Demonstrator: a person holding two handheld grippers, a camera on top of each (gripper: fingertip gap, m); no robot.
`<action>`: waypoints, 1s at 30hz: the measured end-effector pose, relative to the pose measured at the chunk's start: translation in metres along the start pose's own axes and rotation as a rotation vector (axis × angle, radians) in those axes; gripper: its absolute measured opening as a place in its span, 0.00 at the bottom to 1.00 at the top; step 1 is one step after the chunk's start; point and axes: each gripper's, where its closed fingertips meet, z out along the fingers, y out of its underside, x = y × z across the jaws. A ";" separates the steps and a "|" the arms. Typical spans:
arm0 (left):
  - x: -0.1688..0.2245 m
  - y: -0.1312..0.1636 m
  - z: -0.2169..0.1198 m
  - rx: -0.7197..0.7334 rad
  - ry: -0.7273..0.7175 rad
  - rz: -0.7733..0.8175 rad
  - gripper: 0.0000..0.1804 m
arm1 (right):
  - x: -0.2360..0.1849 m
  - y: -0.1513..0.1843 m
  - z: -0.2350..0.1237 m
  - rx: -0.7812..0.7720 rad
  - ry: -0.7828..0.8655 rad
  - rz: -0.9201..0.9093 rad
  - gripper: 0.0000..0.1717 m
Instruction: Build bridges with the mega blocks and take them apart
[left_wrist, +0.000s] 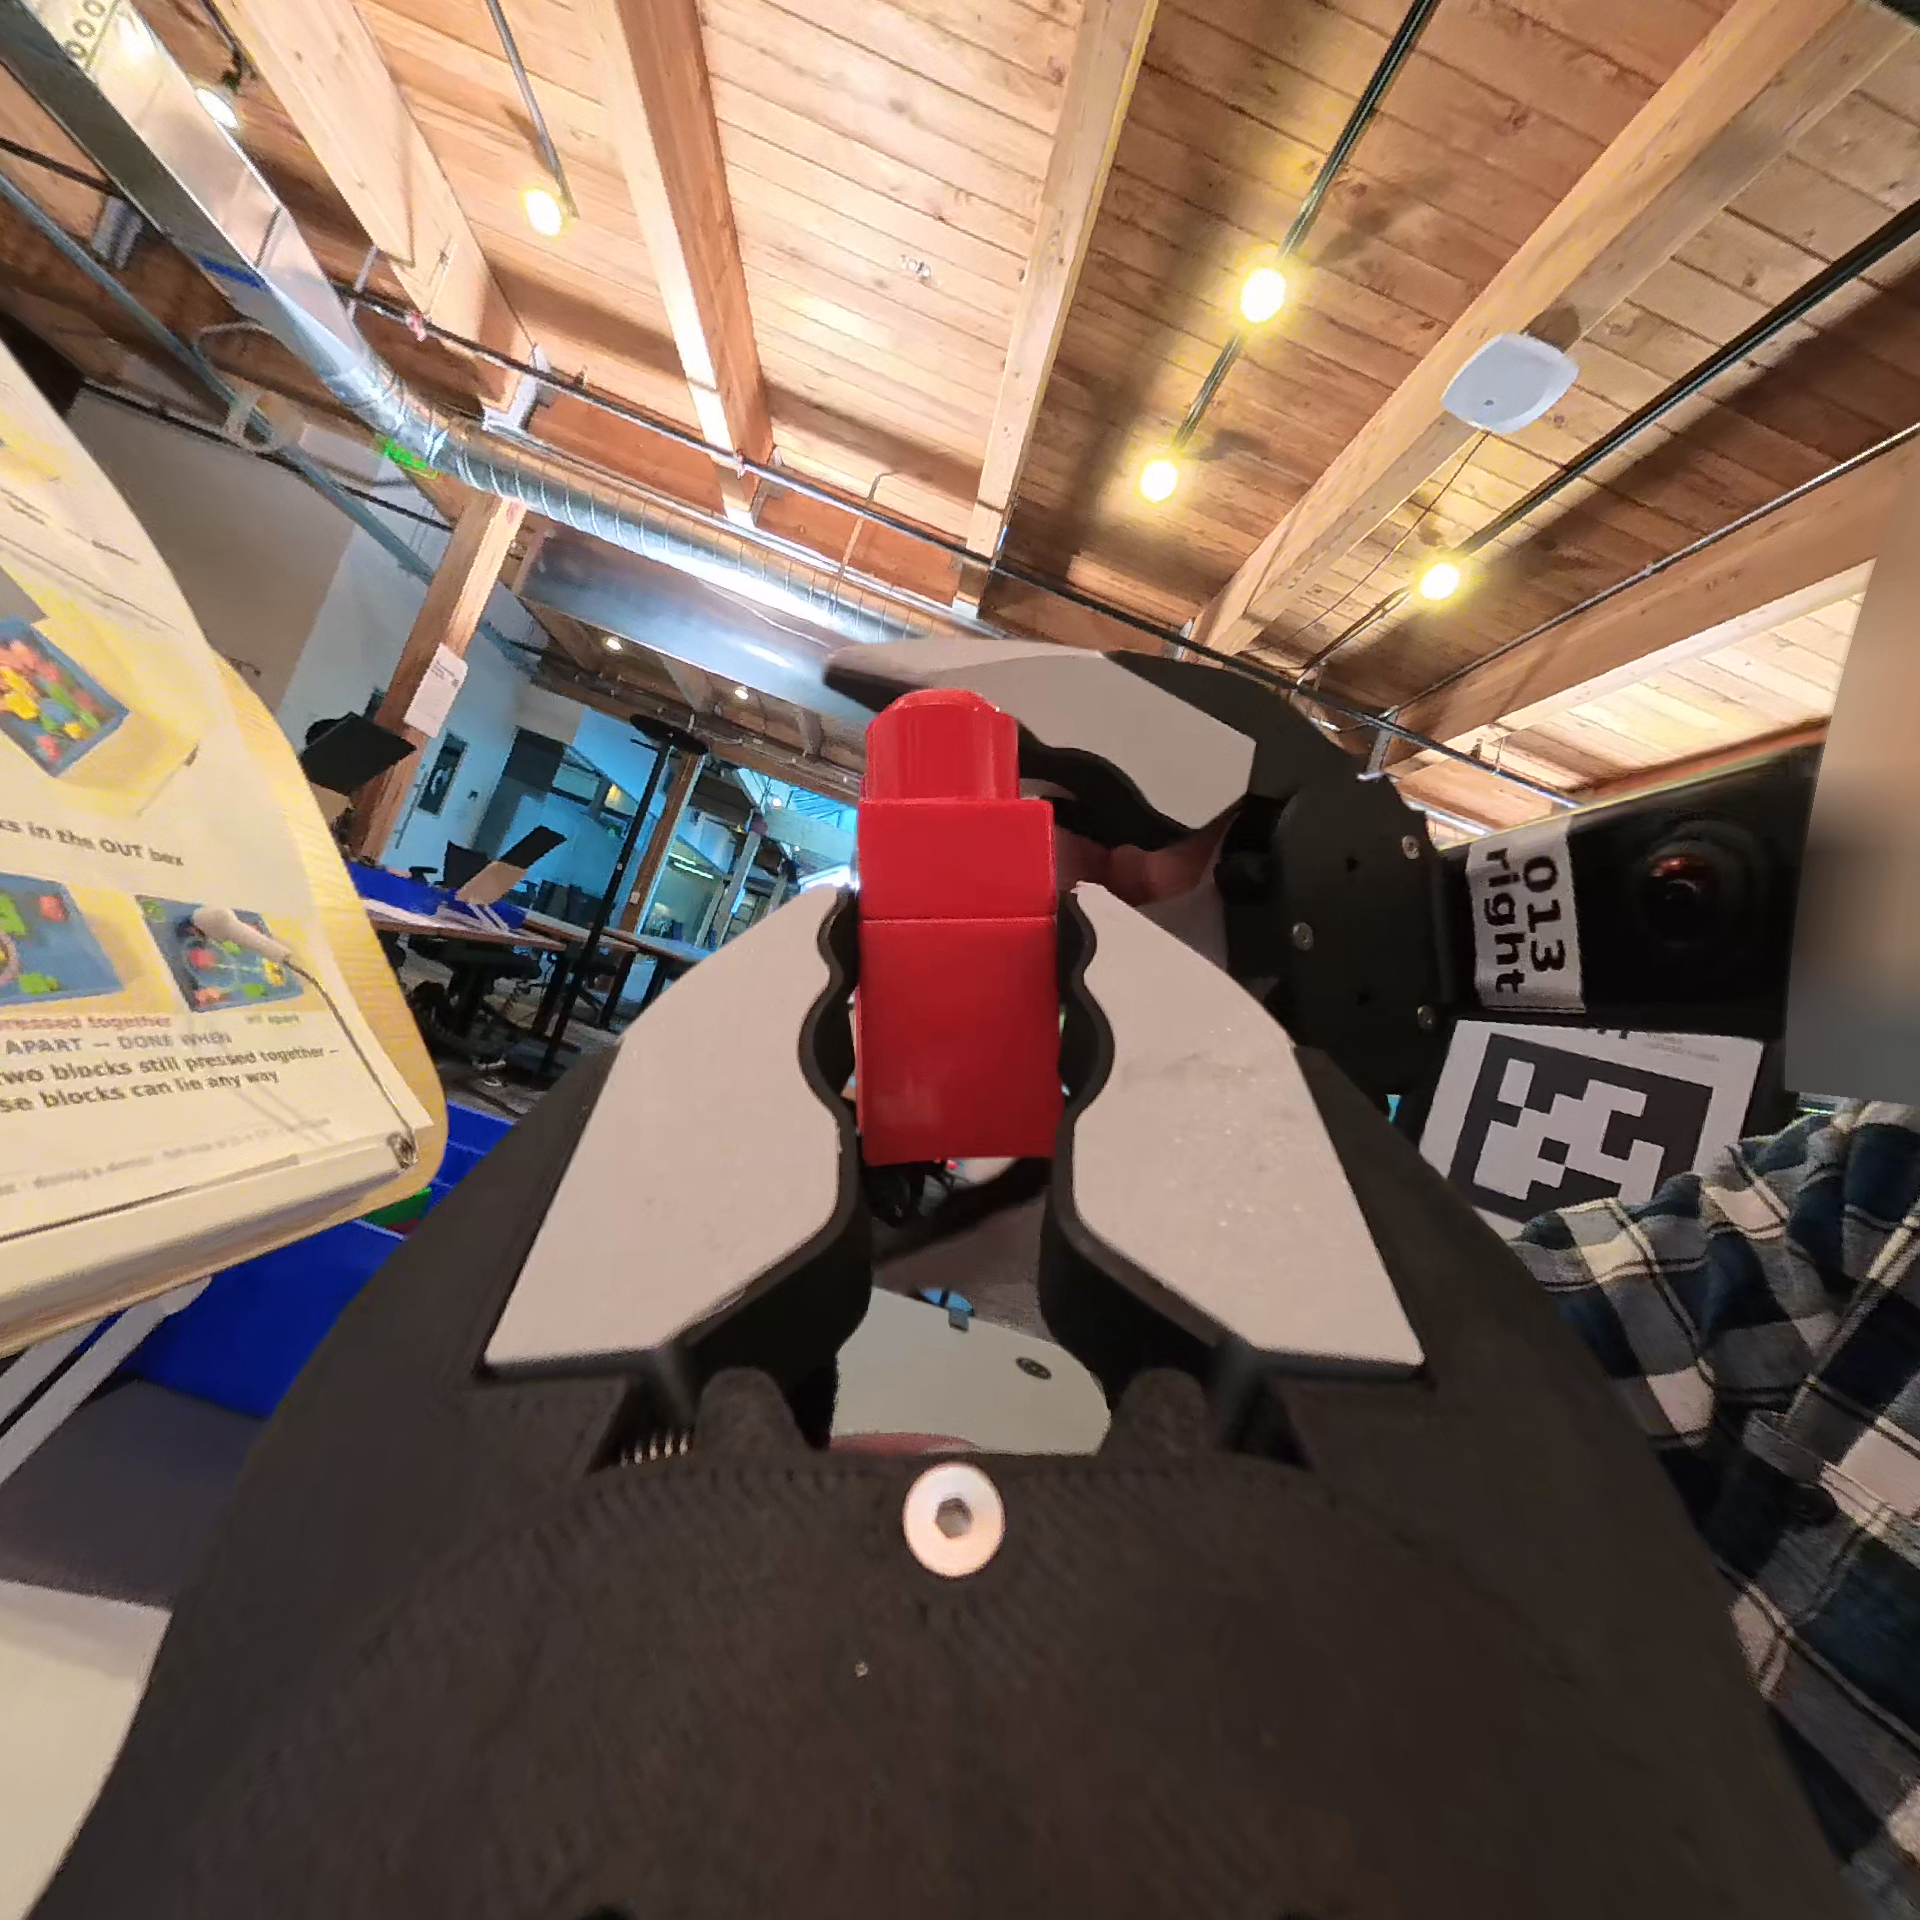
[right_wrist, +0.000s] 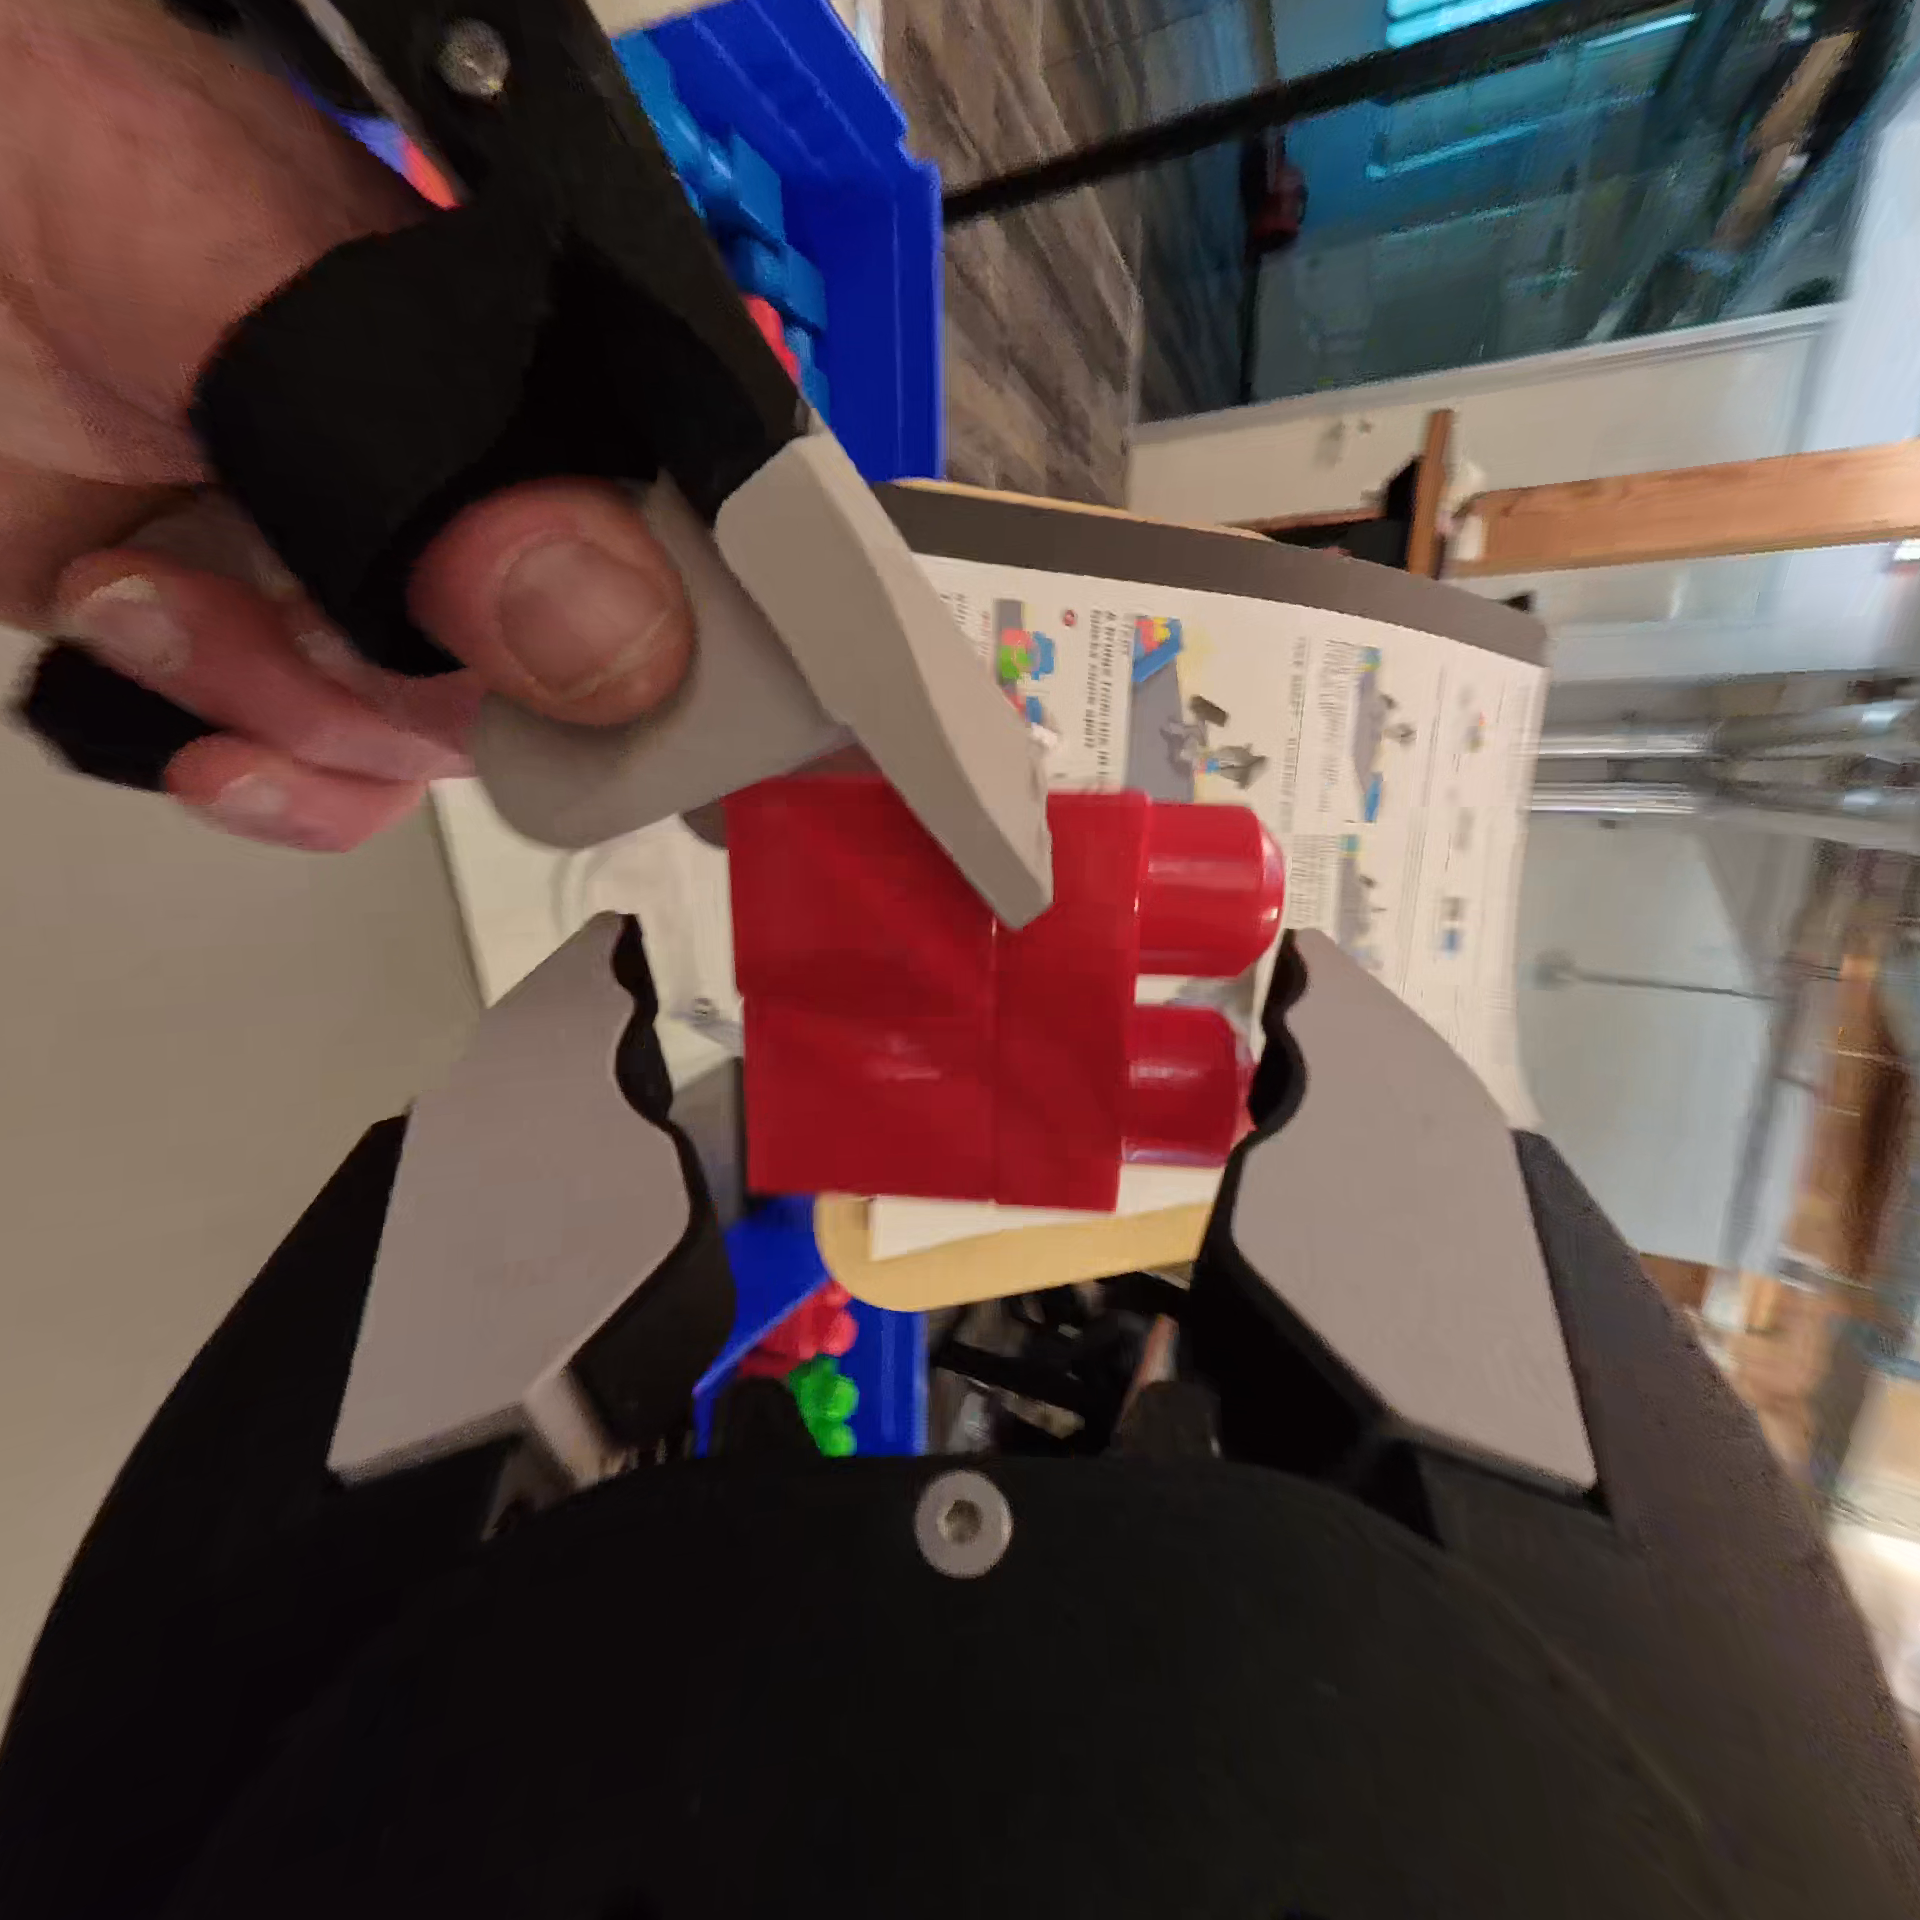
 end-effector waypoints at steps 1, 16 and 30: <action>-0.001 -0.003 -0.001 -0.002 -0.003 0.005 0.20 | -0.002 0.000 -0.004 0.028 -0.060 0.044 0.67; 0.008 0.004 -0.004 -0.185 0.121 0.154 0.20 | 0.005 -0.004 -0.042 0.286 -0.869 0.380 0.34; 0.011 0.004 -0.001 -0.201 0.084 0.229 0.23 | 0.020 0.021 -0.052 0.241 -0.926 0.354 0.20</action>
